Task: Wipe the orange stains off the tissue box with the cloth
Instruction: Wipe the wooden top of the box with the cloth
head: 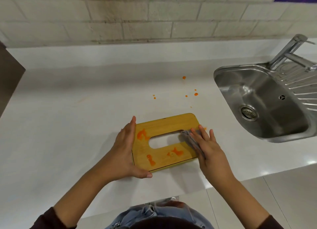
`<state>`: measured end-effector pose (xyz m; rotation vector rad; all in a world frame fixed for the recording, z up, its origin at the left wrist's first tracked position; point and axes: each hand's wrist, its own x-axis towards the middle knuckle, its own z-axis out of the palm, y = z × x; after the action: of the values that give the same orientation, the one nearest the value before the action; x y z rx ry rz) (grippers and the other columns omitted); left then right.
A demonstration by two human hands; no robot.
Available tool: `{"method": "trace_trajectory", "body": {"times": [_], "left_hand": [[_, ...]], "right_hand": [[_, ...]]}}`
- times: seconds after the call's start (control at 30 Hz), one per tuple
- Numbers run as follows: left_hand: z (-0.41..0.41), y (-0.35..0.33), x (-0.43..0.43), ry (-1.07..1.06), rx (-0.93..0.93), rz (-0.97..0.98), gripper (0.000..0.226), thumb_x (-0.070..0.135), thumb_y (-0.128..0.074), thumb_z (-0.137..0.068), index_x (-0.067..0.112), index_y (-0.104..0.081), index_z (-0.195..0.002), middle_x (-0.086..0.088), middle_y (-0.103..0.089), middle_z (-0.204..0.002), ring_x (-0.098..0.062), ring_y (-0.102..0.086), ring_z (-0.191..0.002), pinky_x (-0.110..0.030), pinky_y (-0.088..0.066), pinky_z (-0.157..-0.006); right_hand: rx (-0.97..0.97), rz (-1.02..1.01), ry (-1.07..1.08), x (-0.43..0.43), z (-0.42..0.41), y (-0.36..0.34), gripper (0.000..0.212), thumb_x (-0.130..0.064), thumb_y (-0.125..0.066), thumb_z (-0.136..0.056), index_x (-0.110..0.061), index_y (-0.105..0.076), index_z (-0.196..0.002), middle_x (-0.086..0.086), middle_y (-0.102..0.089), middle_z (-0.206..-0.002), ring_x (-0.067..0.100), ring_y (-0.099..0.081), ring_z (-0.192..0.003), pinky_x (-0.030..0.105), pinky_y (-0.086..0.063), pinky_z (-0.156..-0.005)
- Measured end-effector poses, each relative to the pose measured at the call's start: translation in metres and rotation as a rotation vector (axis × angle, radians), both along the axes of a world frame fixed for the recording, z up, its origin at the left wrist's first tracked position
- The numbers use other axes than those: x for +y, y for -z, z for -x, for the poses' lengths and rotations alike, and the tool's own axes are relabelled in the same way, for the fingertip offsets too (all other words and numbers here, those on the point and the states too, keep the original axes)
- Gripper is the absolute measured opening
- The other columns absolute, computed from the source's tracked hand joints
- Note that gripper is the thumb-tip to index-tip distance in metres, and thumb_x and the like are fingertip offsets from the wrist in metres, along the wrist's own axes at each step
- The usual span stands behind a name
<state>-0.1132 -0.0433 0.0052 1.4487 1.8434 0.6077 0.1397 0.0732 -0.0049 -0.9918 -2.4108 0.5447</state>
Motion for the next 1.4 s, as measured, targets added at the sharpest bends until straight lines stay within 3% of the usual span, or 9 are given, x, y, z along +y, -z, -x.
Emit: {"method": "trace_trajectory", "body": {"times": [0.17,0.33,0.47,0.63,0.77,0.83,0.9,1.07,1.4], "left_hand": [[-0.001,0.007,0.001,-0.028,-0.018,-0.039,0.156,0.073,-0.079,-0.029,0.051,0.035,-0.132,0.024,0.001,-0.151,0.006,-0.002,-0.129,-0.033,-0.018,-0.107],[0.0,0.014,0.0,-0.052,-0.019,-0.06,0.155,0.078,-0.076,-0.025,0.05,0.031,-0.135,0.026,0.001,-0.151,-0.006,-0.008,-0.139,-0.036,-0.02,-0.107],[0.0,0.015,0.0,-0.051,-0.032,-0.077,0.154,0.078,-0.076,-0.027,0.051,0.03,-0.135,0.031,0.002,-0.149,0.0,-0.006,-0.139,-0.036,-0.021,-0.107],[0.005,0.016,-0.003,0.006,-0.076,-0.049,0.156,0.075,-0.079,-0.026,0.053,0.033,-0.132,0.027,0.018,-0.151,-0.009,0.011,-0.145,-0.043,-0.013,-0.116],[0.015,0.018,-0.008,0.065,-0.084,-0.013,0.155,0.068,-0.084,-0.031,0.054,0.035,-0.13,0.037,0.029,-0.144,-0.015,0.022,-0.144,-0.046,-0.006,-0.118],[0.016,0.019,-0.008,0.067,-0.106,-0.036,0.152,0.065,-0.084,-0.036,0.054,0.035,-0.13,0.044,0.024,-0.14,-0.014,0.017,-0.145,-0.046,-0.009,-0.119],[0.014,0.02,-0.007,0.067,-0.138,-0.073,0.151,0.062,-0.085,-0.038,0.054,0.035,-0.13,0.044,0.02,-0.14,-0.014,0.011,-0.147,-0.048,-0.015,-0.119],[0.012,0.027,-0.006,0.055,-0.151,-0.123,0.152,0.053,-0.087,-0.04,0.052,0.035,-0.131,0.044,0.015,-0.142,-0.004,0.001,-0.146,-0.031,-0.018,-0.115],[0.013,0.03,-0.008,0.016,-0.14,-0.115,0.151,0.069,-0.082,-0.037,0.05,0.033,-0.134,0.038,0.01,-0.149,-0.008,0.003,-0.147,-0.046,-0.017,-0.119]], "right_hand": [[0.065,-0.038,0.104,-0.02,0.013,-0.001,0.043,0.0,-0.05,-0.082,-0.007,-0.056,-0.124,-0.002,-0.042,-0.131,0.01,-0.023,-0.133,0.049,-0.026,-0.105],[0.119,-0.093,0.123,-0.047,0.037,-0.001,0.044,0.002,-0.056,-0.076,-0.003,-0.059,-0.119,0.002,-0.048,-0.127,-0.003,-0.015,-0.129,0.056,-0.041,-0.088],[0.19,0.138,0.195,-0.064,0.055,-0.002,0.037,-0.012,-0.047,-0.088,-0.01,-0.058,-0.123,0.015,-0.065,-0.119,0.041,-0.059,-0.108,0.032,-0.051,-0.075],[0.214,0.261,0.121,-0.076,0.074,-0.01,0.045,-0.037,-0.032,-0.092,-0.014,-0.057,-0.121,0.009,-0.07,-0.092,0.037,-0.066,-0.084,0.005,-0.039,-0.065],[0.194,0.317,0.074,-0.082,0.082,-0.01,0.037,-0.029,-0.041,-0.094,-0.02,-0.054,-0.127,0.001,-0.067,-0.114,0.025,-0.055,-0.117,0.021,-0.044,-0.088],[0.212,0.275,0.011,-0.084,0.087,-0.009,0.035,-0.023,-0.046,-0.093,-0.022,-0.054,-0.127,-0.008,-0.057,-0.127,0.0,-0.038,-0.129,0.022,-0.034,-0.106],[0.16,0.171,-0.114,-0.084,0.088,-0.009,0.038,-0.019,-0.047,-0.091,-0.023,-0.054,-0.128,-0.007,-0.052,-0.133,-0.002,-0.032,-0.132,0.024,-0.024,-0.113],[-0.033,-0.131,-0.311,-0.075,0.079,-0.001,0.037,-0.007,-0.051,-0.084,-0.021,-0.065,-0.116,0.002,-0.055,-0.133,0.025,-0.047,-0.127,0.049,-0.033,-0.105],[0.115,0.001,-0.205,-0.036,0.024,0.0,0.038,0.007,-0.041,-0.086,-0.01,-0.069,-0.104,0.001,-0.06,-0.125,0.014,-0.049,-0.123,0.04,-0.04,-0.102]]}}
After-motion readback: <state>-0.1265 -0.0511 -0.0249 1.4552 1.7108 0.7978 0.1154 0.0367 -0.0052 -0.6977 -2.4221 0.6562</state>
